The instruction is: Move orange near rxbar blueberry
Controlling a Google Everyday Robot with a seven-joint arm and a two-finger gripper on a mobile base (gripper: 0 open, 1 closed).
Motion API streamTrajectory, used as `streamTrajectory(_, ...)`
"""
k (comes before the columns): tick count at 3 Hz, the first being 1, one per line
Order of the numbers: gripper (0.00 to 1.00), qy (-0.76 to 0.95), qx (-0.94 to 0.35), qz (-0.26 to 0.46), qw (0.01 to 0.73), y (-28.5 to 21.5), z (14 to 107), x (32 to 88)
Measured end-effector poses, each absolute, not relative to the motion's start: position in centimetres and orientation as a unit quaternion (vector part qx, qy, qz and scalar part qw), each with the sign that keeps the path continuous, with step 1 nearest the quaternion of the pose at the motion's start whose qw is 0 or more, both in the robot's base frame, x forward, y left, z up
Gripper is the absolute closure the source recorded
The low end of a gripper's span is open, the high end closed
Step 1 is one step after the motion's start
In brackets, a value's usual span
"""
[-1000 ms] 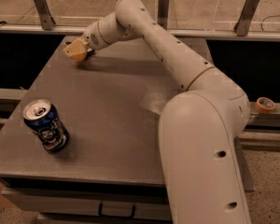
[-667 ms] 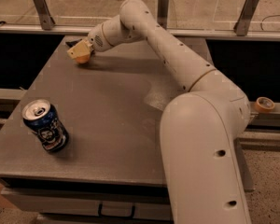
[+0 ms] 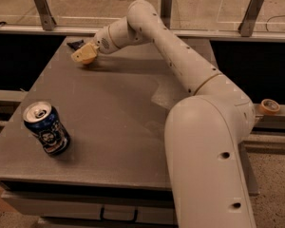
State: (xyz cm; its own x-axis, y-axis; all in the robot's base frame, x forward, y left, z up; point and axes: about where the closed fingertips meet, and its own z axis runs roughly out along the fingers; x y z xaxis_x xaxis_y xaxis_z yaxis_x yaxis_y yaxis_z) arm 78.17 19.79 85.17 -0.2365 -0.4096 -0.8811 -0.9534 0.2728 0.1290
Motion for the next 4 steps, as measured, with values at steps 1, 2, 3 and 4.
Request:
streamTrajectory(1,0.00,0.693,-0.486,0.359,0.393,19.2,86.1,78.4)
streamTrajectory(2,0.00,0.686,-0.485,0.361,0.406,18.6,87.2,78.6)
streamTrajectory(3,0.00,0.680,-0.483,0.365,0.413,18.5,88.0,78.4)
streamTrajectory(4,0.00,0.680,-0.483,0.366,0.413,18.5,88.0,78.4)
